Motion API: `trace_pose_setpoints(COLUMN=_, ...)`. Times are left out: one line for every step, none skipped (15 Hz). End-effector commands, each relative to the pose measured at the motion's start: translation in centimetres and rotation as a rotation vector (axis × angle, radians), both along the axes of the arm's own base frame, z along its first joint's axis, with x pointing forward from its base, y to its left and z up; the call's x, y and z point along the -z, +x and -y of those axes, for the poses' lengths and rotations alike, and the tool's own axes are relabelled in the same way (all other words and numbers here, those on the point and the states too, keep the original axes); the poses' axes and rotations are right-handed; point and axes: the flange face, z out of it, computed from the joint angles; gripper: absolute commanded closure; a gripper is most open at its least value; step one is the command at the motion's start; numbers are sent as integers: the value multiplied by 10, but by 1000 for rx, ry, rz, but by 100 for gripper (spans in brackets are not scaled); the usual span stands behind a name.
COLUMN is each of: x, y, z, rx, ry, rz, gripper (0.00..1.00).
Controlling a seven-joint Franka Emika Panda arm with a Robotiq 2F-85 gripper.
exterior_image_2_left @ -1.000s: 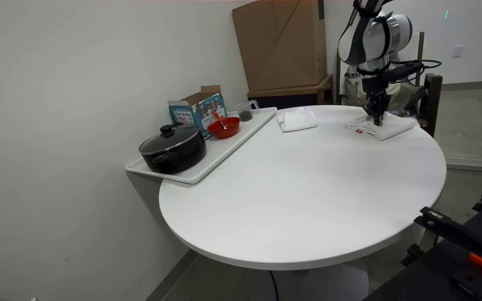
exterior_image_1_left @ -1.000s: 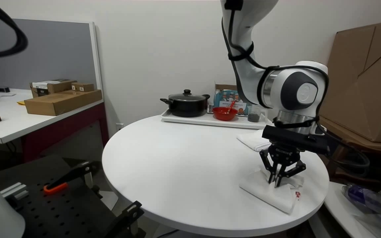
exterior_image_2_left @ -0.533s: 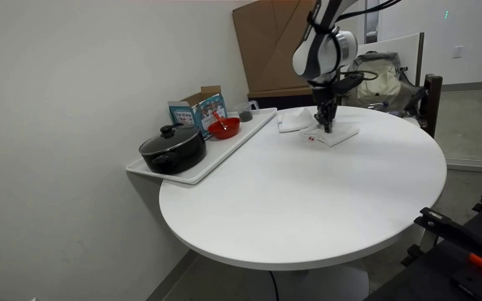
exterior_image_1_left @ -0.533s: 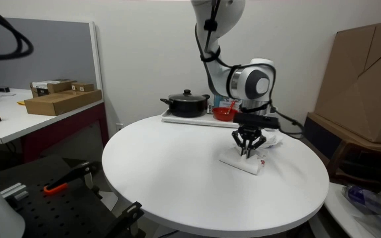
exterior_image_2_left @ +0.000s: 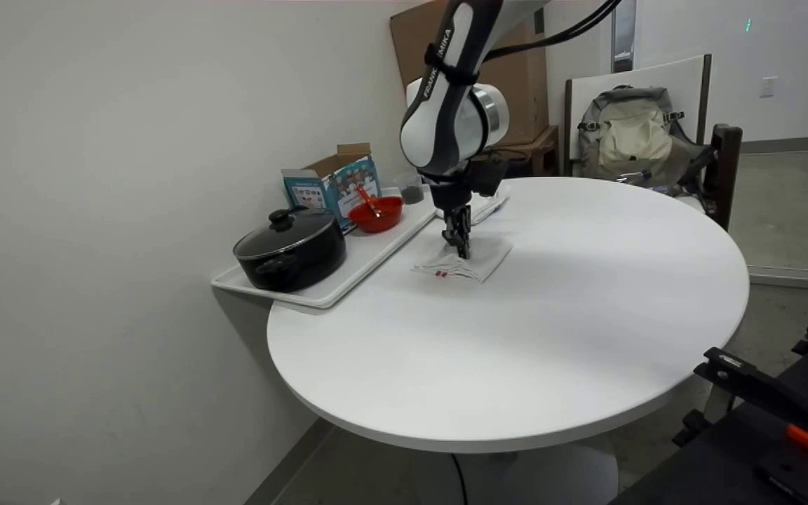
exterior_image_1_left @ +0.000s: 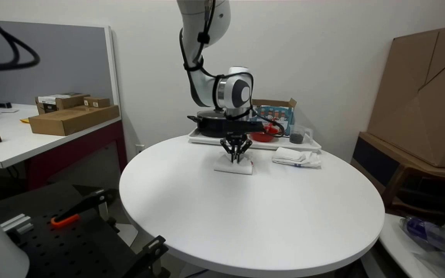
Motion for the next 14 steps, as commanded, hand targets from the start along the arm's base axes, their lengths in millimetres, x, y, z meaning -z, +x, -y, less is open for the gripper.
trace_pose_setpoints(x=17, y=-49, z=-39, rx=-138, ry=13, rz=-40, gripper=93)
trace_pose_setpoints(x=17, y=-66, z=-46, rx=-163, ry=16, rz=-49, gripper=93)
trace_pose_setpoints(x=18, y=-81, z=-51, rx=-184, ry=17, rz=-55, gripper=93)
trace_pose_setpoints(x=18, y=-94, z=-53, rx=-195, ry=18, rz=-65, gripper=93)
trace_pose_setpoints(x=17, y=-107, z=-52, rx=-196, ry=16, rz=-67, gripper=93)
trace_pose_setpoints(x=15, y=-120, z=-48, rx=-180, ry=14, rz=-72, gripper=93)
trace_pose_setpoints(x=13, y=-132, z=-40, rx=-153, ry=9, rz=-66, gripper=93)
trace_pose_setpoints(x=10, y=-144, z=-32, rx=-121, ry=7, rz=-67, gripper=93)
trace_pose_setpoints(x=5, y=-151, z=-18, rx=-63, ry=4, rz=-56, gripper=93)
trace_pose_setpoints(x=1, y=-154, z=-3, rx=8, ry=2, rz=-37, gripper=93)
trace_pose_setpoints(x=-3, y=-156, z=12, rx=72, ry=-1, rz=-19, gripper=93)
trace_pose_setpoints(x=-6, y=-159, z=27, rx=126, ry=-7, rz=-12, gripper=93)
trace_pose_setpoints(x=-9, y=-161, z=42, rx=183, ry=-10, rz=-10, gripper=68)
trace_pose_setpoints(x=-12, y=-165, z=55, rx=239, ry=-19, rz=-14, gripper=66)
